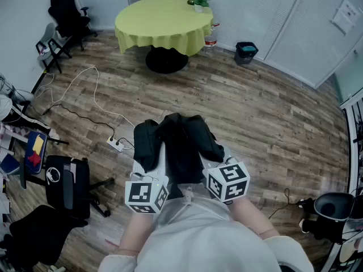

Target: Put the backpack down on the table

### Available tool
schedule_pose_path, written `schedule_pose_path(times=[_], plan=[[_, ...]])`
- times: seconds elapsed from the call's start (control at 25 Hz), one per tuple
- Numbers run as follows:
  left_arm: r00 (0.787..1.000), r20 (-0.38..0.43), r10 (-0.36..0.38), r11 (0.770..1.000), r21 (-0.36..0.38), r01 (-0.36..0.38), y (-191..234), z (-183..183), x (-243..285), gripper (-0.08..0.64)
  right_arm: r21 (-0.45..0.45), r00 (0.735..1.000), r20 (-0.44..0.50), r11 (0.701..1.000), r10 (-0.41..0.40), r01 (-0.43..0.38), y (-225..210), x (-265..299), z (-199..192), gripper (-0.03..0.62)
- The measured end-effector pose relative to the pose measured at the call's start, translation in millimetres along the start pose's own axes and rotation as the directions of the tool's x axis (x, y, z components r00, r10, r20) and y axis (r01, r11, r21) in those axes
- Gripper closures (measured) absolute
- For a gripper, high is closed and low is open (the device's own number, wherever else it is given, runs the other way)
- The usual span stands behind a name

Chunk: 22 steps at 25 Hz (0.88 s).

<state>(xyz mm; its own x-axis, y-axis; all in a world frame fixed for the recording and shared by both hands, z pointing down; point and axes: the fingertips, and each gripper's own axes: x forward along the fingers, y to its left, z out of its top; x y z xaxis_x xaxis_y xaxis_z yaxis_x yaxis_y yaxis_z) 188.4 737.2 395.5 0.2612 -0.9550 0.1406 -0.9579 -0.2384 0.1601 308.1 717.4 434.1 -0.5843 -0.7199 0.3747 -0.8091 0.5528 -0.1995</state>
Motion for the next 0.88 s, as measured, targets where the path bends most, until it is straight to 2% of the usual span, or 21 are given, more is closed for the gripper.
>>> schedule_pose_path(times=[0.56, 0.88], plan=[[1.0, -0.027, -0.01, 1.0, -0.018, 0.009, 10, 2, 33, 0.531, 0.033, 1.0, -0.021, 0.999, -0.007, 0.008, -18, 26, 9, 0.528], [0.998, -0.052, -0.038, 0.998, -0.057, 0.035, 46, 1, 71, 0.531, 0.051, 0.999, -0.049, 0.999, -0.016, 0.019, -25, 74, 21, 0.528]])
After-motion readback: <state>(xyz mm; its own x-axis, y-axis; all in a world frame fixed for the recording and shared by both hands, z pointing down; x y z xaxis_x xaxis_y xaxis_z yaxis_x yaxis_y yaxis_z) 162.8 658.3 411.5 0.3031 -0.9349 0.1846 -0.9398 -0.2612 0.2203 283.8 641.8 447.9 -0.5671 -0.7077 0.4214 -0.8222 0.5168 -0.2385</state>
